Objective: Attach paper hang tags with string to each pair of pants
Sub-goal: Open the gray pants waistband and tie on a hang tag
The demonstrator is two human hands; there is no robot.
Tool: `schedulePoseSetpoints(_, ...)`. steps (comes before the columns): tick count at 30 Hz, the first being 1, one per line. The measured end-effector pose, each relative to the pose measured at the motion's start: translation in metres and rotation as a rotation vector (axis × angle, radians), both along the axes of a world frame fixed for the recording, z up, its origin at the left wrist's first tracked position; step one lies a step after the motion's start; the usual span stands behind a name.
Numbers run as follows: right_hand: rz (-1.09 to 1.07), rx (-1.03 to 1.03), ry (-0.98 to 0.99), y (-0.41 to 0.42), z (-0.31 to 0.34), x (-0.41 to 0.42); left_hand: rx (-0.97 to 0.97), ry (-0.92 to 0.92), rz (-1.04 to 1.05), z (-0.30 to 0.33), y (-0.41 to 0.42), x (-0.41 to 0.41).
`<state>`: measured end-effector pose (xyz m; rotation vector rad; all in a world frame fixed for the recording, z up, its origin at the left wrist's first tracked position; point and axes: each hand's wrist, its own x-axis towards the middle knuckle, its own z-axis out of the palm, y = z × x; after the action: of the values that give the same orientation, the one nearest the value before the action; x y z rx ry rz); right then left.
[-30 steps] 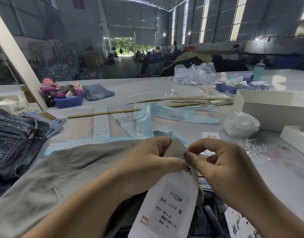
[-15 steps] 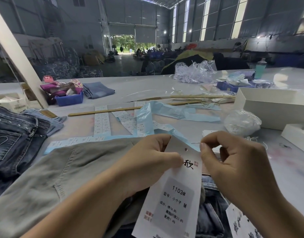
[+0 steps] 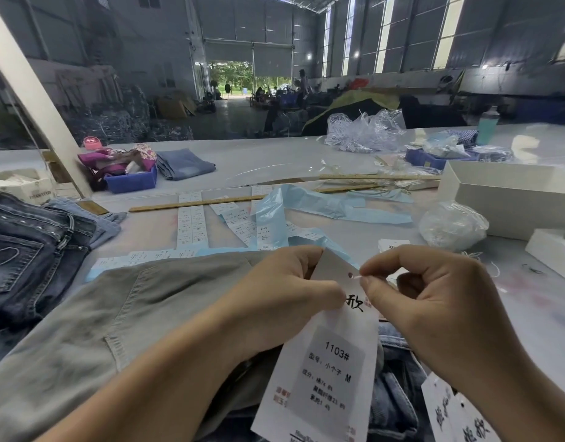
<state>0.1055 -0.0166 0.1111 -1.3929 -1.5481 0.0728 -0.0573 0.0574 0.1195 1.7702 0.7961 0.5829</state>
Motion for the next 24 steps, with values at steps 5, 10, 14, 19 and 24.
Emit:
schedulePoseSetpoints(5,0.031,-0.031,0.055,0.0012,-0.0013,-0.0030,0.007,0.000,-0.002,-0.0002,0.0000,0.0000)
schedulePoseSetpoints(10,0.033,-0.036,0.060,0.0023,-0.0006,-0.0071,0.003,-0.005,-0.004,-0.0015,0.0004,0.0004)
schedulePoseSetpoints(14,0.044,-0.034,0.079,0.0022,-0.0004,-0.0083,0.001,-0.009,-0.001,-0.0014,0.0007,0.0010)
schedulePoseSetpoints(19,0.049,-0.035,0.096,0.0031,-0.0013,-0.0085,-0.002,-0.012,0.002,-0.0019,0.0005,0.0005)
schedulePoseSetpoints(24,0.065,-0.052,0.095,0.0037,-0.0028,-0.0093,0.002,-0.017,-0.003,-0.0006,-0.0002,0.0006)
